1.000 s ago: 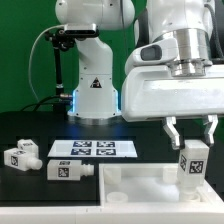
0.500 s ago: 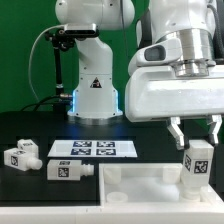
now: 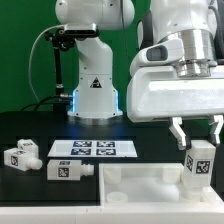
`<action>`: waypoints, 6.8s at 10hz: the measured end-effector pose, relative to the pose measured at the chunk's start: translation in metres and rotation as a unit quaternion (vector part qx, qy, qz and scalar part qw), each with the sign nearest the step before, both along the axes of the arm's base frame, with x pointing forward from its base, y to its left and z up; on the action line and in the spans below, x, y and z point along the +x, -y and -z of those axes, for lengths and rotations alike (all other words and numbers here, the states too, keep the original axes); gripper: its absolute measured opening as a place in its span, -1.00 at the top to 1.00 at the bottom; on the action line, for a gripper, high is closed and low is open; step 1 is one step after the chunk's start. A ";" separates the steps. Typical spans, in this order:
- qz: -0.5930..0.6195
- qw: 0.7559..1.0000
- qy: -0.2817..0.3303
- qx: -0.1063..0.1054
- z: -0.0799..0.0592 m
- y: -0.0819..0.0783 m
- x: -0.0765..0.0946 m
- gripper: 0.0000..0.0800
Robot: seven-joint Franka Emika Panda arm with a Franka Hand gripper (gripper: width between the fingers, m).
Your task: Assemble one leg
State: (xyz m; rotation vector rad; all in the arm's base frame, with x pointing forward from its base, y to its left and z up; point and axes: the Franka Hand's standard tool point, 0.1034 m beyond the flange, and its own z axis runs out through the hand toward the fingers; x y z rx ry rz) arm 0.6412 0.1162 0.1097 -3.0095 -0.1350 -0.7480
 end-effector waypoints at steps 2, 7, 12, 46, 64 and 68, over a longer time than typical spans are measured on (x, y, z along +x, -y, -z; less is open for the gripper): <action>0.002 1.000 0.000 0.000 0.000 0.003 0.000 0.29; 0.003 1.000 -0.002 0.000 0.001 0.004 -0.003 0.29; 0.000 1.000 -0.006 -0.005 0.016 0.002 -0.010 0.29; 0.565 0.769 -0.226 0.195 0.026 0.011 -0.002 0.28; 0.184 0.957 -0.218 0.050 0.027 0.006 -0.001 0.29; 0.461 0.851 -0.213 0.136 0.028 0.009 0.000 0.29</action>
Offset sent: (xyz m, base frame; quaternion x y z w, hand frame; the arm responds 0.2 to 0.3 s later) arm -0.0121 -0.0062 -0.0034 0.0046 -0.0156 -0.0039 0.9999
